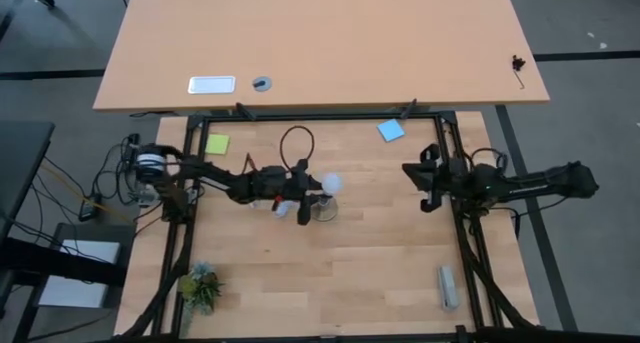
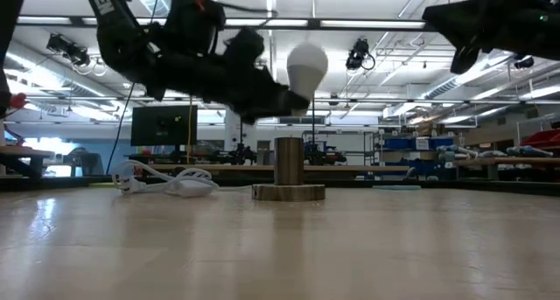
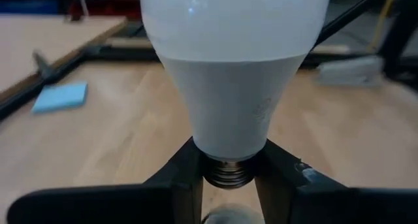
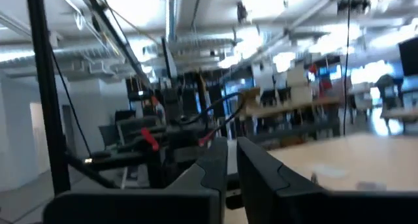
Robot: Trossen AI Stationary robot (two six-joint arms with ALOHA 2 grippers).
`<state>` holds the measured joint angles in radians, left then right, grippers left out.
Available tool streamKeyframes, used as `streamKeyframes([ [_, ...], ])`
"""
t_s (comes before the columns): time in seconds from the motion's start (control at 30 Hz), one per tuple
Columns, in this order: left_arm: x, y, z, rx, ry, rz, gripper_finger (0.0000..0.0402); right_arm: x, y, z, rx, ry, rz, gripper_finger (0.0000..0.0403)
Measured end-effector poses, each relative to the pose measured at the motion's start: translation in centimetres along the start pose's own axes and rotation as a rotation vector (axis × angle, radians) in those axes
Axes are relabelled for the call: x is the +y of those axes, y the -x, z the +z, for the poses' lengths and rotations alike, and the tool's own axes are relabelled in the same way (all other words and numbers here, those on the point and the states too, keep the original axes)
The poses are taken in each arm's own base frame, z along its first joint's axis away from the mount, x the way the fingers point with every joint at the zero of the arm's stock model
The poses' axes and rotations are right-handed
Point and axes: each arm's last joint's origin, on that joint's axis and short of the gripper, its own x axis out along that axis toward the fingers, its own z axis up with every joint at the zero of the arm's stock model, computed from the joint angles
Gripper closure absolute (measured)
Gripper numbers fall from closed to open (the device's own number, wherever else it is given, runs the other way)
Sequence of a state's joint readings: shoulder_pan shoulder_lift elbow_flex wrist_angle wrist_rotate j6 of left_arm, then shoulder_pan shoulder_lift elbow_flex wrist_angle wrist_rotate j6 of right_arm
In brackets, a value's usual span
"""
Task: Screw lightbulb
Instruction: Insert the light bulb into the lamp
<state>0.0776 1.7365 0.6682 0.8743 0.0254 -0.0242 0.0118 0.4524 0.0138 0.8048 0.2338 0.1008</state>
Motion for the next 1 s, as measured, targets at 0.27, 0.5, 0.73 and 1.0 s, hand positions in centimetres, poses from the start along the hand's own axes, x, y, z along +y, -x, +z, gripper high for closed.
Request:
streamKeyframes([
  [0.27, 0.1, -0.8, -1.7, 0.024, -0.019, 0.017, 0.0304, 1.0, -4.3, 0.1, 0.139, -0.032, -0.012, 0.0284],
  [0.5, 0.4, -0.7, -1.7, 0.039, -0.04, 0.031, 0.0304, 3.2, -12.0, 1.5, 0.446, 0.005, 0.012, 0.0174],
  [0.73, 0.3, 0.7, -1.7, 0.007, -0.046, 0.025, 0.0304, 4.3, -18.6, 4.7, 0.764, 0.137, 0.056, 0.01],
  [1.0, 0.1, 3.1, -2.9, -0.111, -0.021, -0.003, 0.0304, 4.4, -22.6, 4.5, 0.87, 0.158, 0.131, 0.0095],
])
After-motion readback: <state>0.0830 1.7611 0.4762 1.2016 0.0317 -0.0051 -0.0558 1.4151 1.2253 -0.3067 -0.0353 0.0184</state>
